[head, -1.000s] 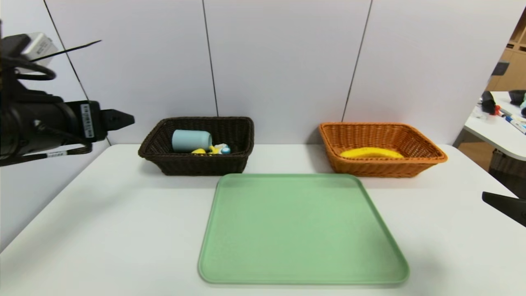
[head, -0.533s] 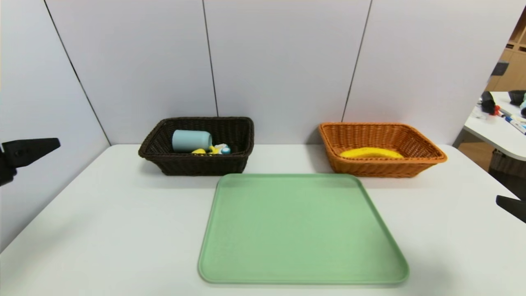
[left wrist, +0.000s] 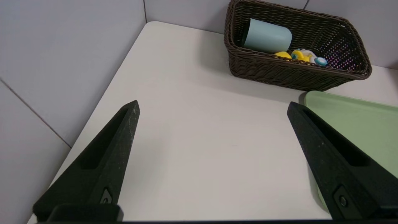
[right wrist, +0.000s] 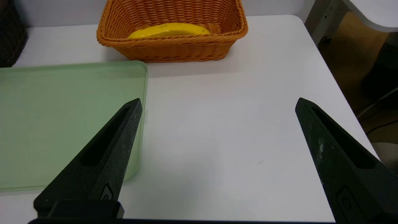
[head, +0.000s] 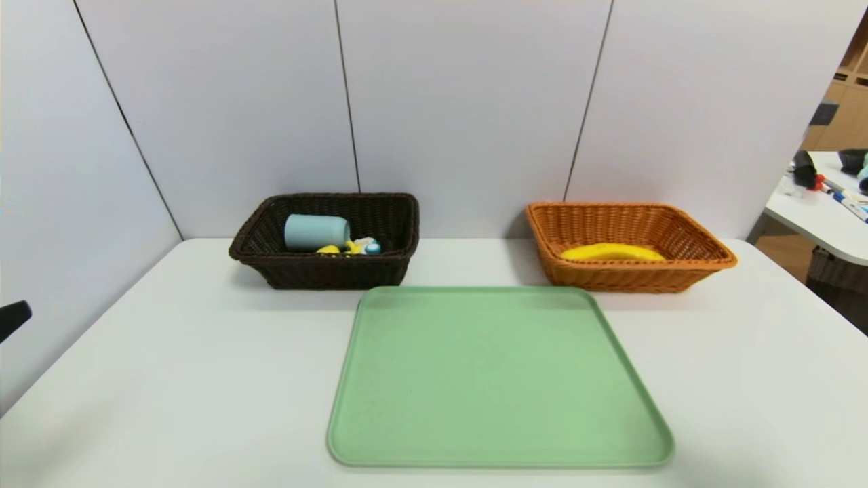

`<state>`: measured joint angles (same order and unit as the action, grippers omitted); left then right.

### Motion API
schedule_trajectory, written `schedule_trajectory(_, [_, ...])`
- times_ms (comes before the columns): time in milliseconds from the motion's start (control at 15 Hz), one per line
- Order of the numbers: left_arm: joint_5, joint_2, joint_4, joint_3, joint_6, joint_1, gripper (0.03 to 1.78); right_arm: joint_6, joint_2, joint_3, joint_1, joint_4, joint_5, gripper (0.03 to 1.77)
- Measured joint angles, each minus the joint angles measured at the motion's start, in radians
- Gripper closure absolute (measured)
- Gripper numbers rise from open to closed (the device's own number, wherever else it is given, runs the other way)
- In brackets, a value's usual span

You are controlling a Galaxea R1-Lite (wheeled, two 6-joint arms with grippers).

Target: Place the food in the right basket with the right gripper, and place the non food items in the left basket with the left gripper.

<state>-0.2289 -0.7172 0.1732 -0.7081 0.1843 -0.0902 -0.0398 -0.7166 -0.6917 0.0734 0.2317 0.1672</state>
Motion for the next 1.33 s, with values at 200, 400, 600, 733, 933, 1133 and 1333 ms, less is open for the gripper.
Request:
schedule_trajectory(200, [0.002, 0.103, 0.0, 0.069, 0.005, 0.026, 0.12, -0.003, 0.079, 0.01, -0.012, 0.014, 0.003, 0.1])
schedule_trajectory(400, [0.003, 0.231, 0.007, 0.142, 0.002, 0.037, 0.12, -0.006, 0.182, 0.021, -0.015, 0.04, 0.011, 0.1])
schedule_trajectory(600, [0.003, 0.362, 0.01, 0.234, -0.031, 0.04, 0.12, -0.002, 0.309, 0.071, -0.034, 0.051, 0.015, 0.1])
schedule_trajectory(733, [0.004, 0.447, 0.01, 0.289, -0.051, 0.051, 0.12, 0.003, 0.396, 0.109, -0.058, 0.064, 0.011, 0.1])
schedule_trajectory(933, [0.04, 0.553, 0.011, 0.33, -0.075, 0.066, 0.12, 0.03, 0.514, 0.131, -0.073, 0.07, -0.005, 0.1])
schedule_trajectory(1133, [0.109, 0.653, 0.023, 0.354, -0.146, 0.073, 0.12, 0.094, 0.626, 0.17, -0.073, 0.066, -0.076, 0.1])
schedule_trajectory(1333, [0.163, 0.701, 0.021, 0.38, -0.182, 0.074, 0.12, 0.188, 0.691, 0.266, -0.072, 0.003, -0.124, 0.1])
